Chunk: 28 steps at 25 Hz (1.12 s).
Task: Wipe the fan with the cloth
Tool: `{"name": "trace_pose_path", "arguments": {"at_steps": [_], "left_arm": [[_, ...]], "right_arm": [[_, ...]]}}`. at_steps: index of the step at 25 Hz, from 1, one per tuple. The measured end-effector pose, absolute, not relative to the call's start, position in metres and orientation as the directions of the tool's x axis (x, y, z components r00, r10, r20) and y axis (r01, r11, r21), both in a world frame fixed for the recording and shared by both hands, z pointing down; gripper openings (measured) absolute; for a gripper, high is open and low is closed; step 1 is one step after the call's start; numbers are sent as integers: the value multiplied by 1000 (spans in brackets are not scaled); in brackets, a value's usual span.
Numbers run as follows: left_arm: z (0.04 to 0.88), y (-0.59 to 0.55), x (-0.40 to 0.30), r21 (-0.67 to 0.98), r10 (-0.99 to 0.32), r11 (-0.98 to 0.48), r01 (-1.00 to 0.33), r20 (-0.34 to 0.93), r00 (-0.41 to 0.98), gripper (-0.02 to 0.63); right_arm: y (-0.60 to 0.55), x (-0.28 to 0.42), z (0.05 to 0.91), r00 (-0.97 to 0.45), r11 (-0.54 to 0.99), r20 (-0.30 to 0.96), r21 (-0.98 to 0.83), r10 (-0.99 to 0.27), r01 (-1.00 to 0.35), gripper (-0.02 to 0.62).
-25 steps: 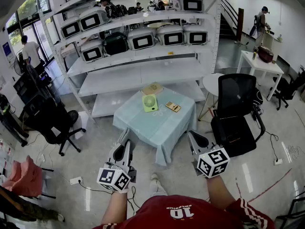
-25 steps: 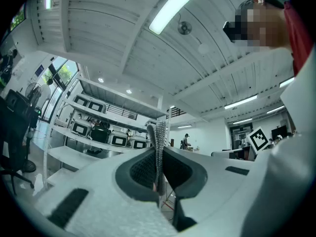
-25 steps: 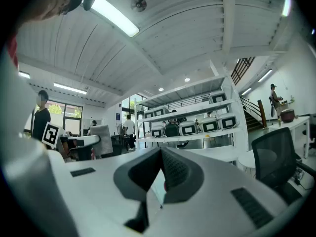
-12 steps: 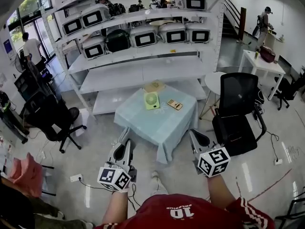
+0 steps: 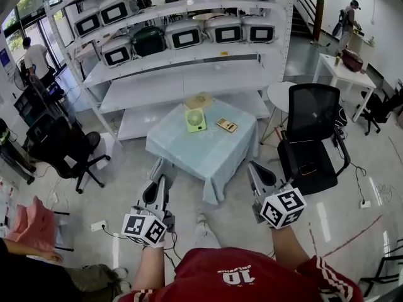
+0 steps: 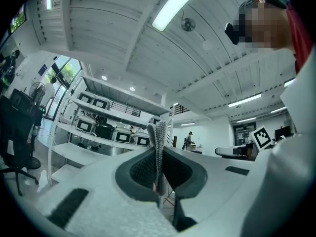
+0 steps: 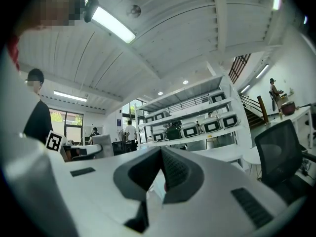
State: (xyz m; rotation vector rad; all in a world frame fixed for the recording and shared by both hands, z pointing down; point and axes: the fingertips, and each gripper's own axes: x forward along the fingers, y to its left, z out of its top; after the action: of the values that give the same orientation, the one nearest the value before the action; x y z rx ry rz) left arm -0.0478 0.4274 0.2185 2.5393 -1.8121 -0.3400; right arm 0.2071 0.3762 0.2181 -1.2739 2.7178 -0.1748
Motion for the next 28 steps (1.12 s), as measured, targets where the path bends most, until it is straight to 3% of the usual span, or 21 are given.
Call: {"name": "trace_pose_path", "arguments": {"at_steps": [8, 28], "left_arm": [[243, 393, -64, 147, -951, -301, -942, -117, 286, 20], [244, 111, -188, 222, -933, -360, -906, -99, 347, 20]], "right_arm": [[333, 194, 239, -641, 635, -52, -220, -766, -740, 5], [71, 60, 216, -621, 610, 17, -173, -784, -774, 5]]}}
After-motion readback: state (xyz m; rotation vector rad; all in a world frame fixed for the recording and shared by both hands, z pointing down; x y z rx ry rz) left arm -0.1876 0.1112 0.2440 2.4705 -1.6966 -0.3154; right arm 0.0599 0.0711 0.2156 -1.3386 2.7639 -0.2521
